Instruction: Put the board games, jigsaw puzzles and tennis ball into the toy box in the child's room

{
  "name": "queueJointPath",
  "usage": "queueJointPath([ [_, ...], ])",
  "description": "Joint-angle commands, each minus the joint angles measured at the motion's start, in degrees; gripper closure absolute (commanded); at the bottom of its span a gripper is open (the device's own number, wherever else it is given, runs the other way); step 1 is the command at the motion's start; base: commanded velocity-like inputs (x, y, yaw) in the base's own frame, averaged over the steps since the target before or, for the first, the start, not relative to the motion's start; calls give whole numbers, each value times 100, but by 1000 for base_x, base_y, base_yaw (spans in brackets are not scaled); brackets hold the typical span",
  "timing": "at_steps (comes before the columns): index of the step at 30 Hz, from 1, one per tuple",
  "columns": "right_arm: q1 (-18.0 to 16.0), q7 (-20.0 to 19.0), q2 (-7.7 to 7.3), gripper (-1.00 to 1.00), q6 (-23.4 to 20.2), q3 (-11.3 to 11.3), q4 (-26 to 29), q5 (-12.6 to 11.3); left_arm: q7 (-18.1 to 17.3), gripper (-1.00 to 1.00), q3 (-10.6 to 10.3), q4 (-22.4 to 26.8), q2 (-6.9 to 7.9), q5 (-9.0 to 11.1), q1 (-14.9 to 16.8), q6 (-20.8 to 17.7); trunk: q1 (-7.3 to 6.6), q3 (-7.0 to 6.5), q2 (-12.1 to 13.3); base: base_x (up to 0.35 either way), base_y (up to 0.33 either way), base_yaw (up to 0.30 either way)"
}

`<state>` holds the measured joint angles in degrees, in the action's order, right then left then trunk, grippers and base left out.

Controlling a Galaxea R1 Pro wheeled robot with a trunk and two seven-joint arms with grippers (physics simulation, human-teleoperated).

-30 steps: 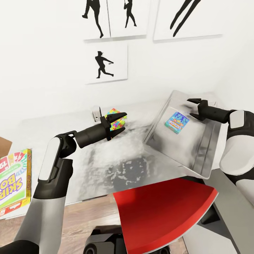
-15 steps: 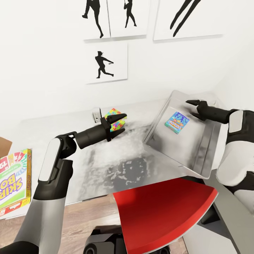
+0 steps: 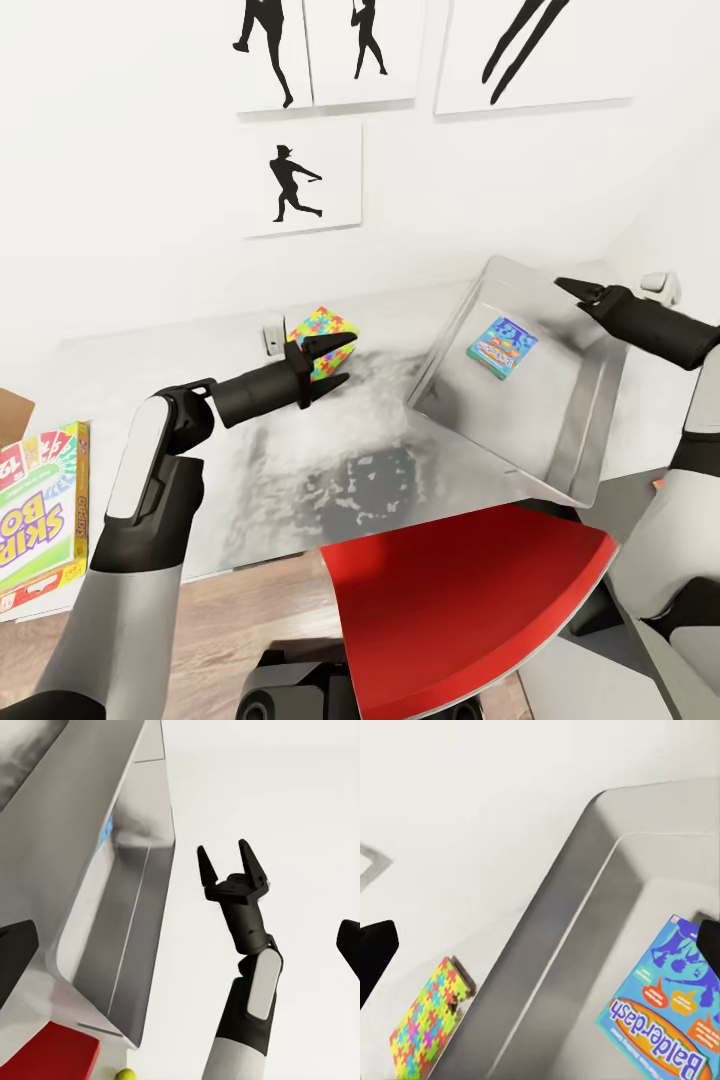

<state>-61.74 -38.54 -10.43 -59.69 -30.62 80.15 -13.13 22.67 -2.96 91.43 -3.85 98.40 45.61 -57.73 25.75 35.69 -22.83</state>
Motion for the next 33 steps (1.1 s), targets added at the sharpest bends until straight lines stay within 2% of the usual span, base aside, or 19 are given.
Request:
queueJointPath([
  [1, -5, -29, 0, -100, -31, -8, 3, 14, 60, -100, 4, 3, -3, 58, 4, -10, 3, 7, -9, 0, 0, 0],
  [3, 35, -42, -19, -100, -31, 2, 105, -167, 61, -100, 16, 14, 1, 57, -53, -7, 3, 7, -9, 0, 0, 0],
  [6, 78, -51, -37, -100, -31, 9, 195, -306, 71, -100, 23, 19, 3, 50, -97, -3, 3, 7, -9, 0, 0, 0],
  [12, 218, -60, -82, -100, -31, 14, 521, -460, 82, -100, 15, 22, 8, 26, -143, -2, 3, 7, -9, 0, 0, 0],
  [20, 342, -64, -106, -100, -31, 24, 967, -537, 68, -100, 8, 24, 13, 17, -165, -2, 3, 7, -9, -46, 0, 0],
  [33, 392, -66, -124, -100, -31, 23, 1172, -570, 72, -100, 8, 24, 11, 13, -173, -2, 3, -9, -9, -190, 0, 0],
])
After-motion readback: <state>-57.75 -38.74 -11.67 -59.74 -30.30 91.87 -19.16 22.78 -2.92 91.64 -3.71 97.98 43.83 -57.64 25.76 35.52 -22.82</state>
